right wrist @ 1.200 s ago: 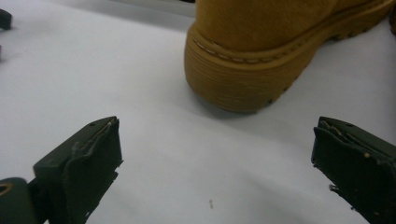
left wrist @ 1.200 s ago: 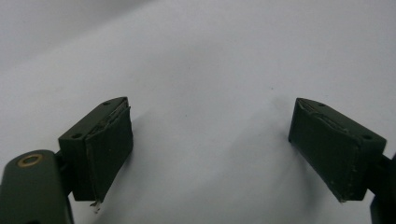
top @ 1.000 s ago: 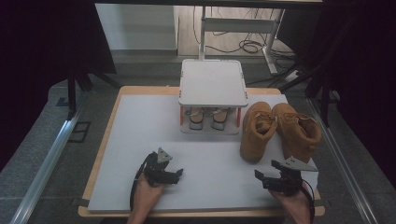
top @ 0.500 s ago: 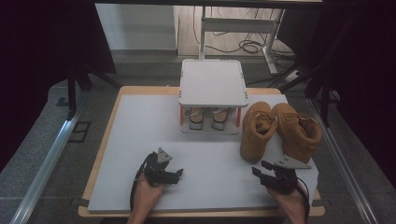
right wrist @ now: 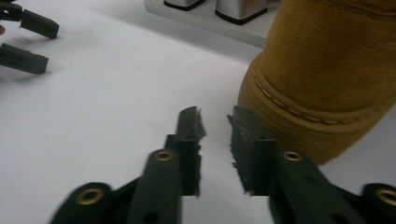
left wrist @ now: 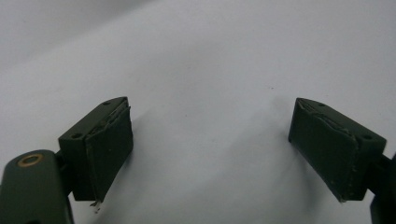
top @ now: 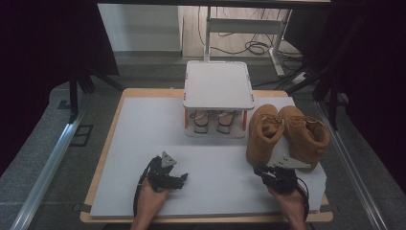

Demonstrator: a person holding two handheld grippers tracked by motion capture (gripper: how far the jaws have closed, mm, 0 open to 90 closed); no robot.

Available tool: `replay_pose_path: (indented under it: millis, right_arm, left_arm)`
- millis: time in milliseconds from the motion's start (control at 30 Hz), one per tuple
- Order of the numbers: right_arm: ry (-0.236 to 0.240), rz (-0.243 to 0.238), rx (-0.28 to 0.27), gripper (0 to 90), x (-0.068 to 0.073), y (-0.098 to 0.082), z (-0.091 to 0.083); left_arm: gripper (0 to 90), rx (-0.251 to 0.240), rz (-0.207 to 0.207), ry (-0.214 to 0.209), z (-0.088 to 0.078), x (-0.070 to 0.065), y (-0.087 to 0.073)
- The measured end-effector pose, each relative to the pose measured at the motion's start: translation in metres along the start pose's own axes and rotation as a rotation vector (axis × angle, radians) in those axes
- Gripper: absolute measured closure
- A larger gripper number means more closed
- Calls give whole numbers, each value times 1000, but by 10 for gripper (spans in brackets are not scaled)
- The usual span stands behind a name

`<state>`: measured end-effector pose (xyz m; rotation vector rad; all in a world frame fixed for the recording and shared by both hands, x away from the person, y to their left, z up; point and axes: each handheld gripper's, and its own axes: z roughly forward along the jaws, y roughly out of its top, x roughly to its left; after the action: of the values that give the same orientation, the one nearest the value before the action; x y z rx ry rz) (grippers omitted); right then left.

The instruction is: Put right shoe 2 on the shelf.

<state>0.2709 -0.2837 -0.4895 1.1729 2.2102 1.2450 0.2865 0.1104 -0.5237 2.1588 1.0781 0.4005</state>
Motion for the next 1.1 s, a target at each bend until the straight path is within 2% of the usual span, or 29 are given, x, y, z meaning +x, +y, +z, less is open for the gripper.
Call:
replay_pose_path:
  millis: [233,333,733,1000,1100]
  right_arm:
    - [-2,12,-1,896,1,4,11]
    - [-4,25,7,898,0,6,16]
    - [-42,27,-46,899,-3,9,30]
    - [-70,22,-52,898,-7,15,39]
    - [-65,28,-56,899,-8,16,42]
  left_arm:
    - [137,2,0,1,0,0,0]
    - [137,2,0,1,0,0,0]
    - [137,2,0,1,0,0,0]
    - [137,2,0,1,0,0,0]
    - [137,2,0,1,0,0,0]
